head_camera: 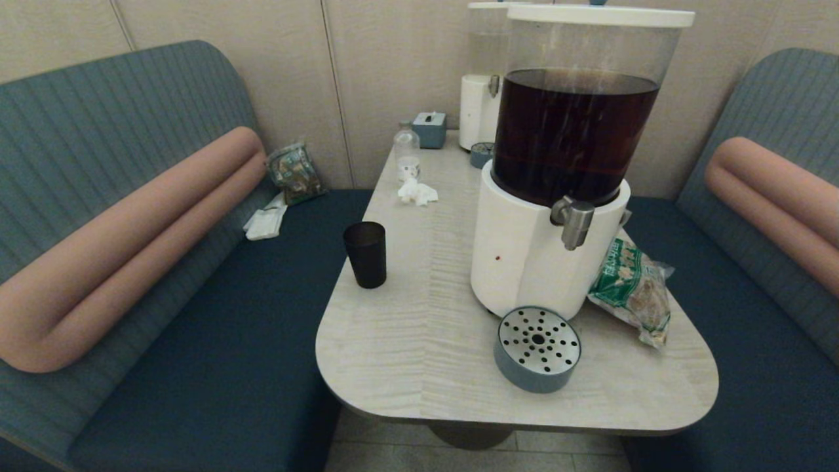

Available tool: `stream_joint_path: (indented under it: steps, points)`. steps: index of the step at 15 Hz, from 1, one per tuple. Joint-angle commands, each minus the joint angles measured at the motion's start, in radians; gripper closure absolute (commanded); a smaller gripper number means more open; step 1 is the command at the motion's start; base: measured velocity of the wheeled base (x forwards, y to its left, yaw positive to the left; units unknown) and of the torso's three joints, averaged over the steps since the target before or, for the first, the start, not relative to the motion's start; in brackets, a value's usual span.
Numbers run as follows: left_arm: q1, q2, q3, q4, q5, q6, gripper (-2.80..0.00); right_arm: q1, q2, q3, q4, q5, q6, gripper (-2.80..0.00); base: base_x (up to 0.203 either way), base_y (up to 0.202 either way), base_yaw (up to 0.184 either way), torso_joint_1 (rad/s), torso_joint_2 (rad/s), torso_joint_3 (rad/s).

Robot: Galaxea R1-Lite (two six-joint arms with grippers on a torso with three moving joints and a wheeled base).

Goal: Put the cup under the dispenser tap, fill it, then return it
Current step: Pick up the cup

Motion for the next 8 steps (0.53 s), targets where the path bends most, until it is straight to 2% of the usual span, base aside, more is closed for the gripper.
stream_joint_path:
  steps: [1,2,4,8]
  points:
    - [0.001,0.012,-0.052,0.015,-0.026,0.006,0.00,0.000,-0.001,0.002,0.000,0.001,0.000,0.00,0.000,0.000,0.000,0.000,0.00,0.000]
    - [0.001,0.030,-0.107,0.028,-0.045,0.005,0.00,0.000,-0.001,0.002,0.000,0.001,0.000,0.00,0.000,0.000,0.000,0.000,0.00,0.000]
    - [-0.002,0.143,-0.302,0.074,-0.117,-0.027,0.00,0.000,-0.001,0.002,0.000,0.001,0.000,0.00,0.000,0.000,0.000,0.000,0.00,0.000]
    - [-0.043,0.475,-0.570,0.087,-0.300,-0.200,0.00,0.000,-0.001,0.002,0.000,0.001,0.000,0.00,0.000,0.000,0.000,0.000,0.00,0.000]
